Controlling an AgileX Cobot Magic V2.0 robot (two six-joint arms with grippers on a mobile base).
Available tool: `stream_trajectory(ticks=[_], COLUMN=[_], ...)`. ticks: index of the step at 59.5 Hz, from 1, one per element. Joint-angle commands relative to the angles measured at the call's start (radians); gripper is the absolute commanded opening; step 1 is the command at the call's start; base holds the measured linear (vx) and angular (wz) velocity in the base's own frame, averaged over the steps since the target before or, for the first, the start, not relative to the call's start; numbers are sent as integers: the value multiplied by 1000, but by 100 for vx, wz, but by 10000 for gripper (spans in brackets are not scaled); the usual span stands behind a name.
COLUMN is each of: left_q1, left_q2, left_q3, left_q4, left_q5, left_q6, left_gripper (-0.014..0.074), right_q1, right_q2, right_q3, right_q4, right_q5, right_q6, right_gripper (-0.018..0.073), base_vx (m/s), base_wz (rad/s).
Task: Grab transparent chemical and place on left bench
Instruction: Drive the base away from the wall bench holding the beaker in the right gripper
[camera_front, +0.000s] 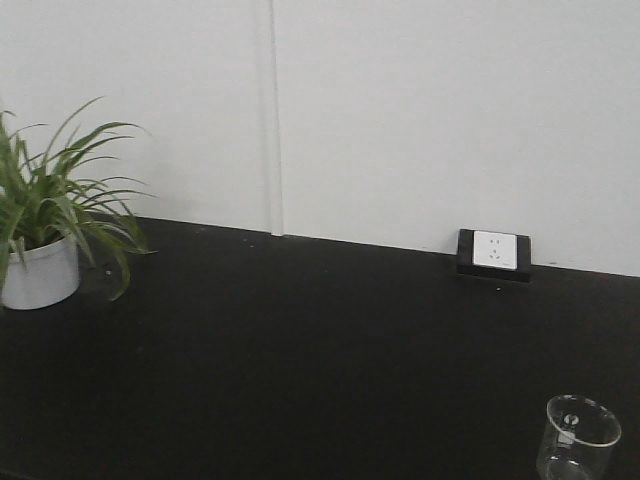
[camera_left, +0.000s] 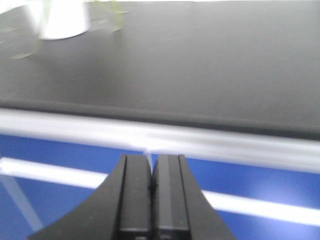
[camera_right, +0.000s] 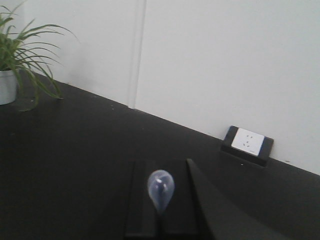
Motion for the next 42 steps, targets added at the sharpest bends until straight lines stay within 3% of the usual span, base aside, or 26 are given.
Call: stream_trajectory(ticks=[1,23,42], left_q1=[-2,-2,-2], left_q2=[-19,-19,-19], left_q3=[16,16,16], left_q4=[-1,-1,-1], left_q5=[-78,-78,-78], left_q6=[-8,-8,-8], left_gripper=[-3,-3,-3], right_q1=[-5,-5,-5], right_q2=[3,3,3], right_q3=[-31,-31,-31], right_q4=[4,4,4], right_q5=[3,3,-1], right_q6=[1,1,1], right_gripper=[-3,-3,-3], base_vx=[-23,-26,-24], base_wz=[38,41,65])
